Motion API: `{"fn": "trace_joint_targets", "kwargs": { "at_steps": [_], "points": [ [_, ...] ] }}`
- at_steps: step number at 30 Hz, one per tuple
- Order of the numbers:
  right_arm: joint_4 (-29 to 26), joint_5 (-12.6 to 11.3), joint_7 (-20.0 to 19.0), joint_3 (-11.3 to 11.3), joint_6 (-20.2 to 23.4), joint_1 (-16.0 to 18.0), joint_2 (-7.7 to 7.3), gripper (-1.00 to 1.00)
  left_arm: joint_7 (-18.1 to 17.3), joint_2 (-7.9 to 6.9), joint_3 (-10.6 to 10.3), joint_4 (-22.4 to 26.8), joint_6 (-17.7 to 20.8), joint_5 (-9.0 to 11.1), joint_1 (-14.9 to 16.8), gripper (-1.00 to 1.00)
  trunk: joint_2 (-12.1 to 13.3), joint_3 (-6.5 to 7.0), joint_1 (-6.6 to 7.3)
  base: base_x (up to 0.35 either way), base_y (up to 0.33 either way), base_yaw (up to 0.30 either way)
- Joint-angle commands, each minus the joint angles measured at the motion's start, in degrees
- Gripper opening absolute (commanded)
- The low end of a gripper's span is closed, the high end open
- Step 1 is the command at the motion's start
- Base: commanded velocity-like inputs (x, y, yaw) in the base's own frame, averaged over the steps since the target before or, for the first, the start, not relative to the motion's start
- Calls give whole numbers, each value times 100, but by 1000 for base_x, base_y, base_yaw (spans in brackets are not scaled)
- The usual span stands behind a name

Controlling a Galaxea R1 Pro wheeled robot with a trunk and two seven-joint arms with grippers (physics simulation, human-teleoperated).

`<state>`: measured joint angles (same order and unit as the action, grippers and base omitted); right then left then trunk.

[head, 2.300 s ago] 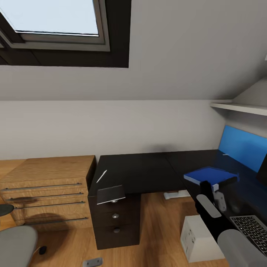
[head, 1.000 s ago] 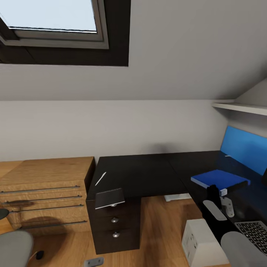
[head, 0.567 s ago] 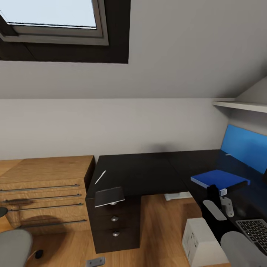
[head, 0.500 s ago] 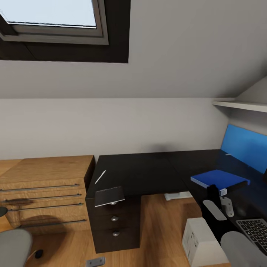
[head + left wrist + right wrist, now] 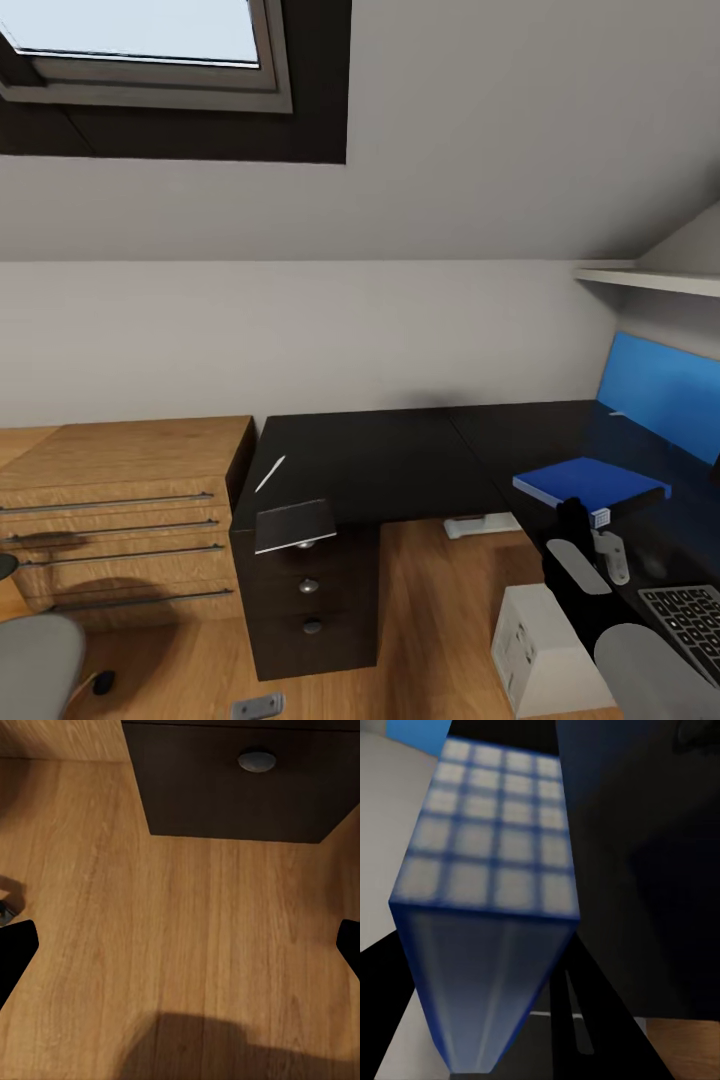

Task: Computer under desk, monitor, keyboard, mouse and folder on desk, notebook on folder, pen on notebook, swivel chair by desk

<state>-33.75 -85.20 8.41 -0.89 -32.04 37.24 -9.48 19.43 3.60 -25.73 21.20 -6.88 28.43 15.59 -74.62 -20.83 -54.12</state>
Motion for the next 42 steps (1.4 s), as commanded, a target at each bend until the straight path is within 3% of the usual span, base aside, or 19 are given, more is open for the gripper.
{"fn": "trace_joint_targets", "kwargs": {
  "at_steps": [1,42],
  "points": [
    [-9,4,38,-11,-12,2,-2,-100,34,-3,-48,-2,-30,57,6,100,-4,-7,0,0,0,0],
    [-9,12,47,-8,-4,5,-18,-100,26,-9,-48,-19,-42,48,6,100,-4,-7,0,55,0,0]
  ]
}}
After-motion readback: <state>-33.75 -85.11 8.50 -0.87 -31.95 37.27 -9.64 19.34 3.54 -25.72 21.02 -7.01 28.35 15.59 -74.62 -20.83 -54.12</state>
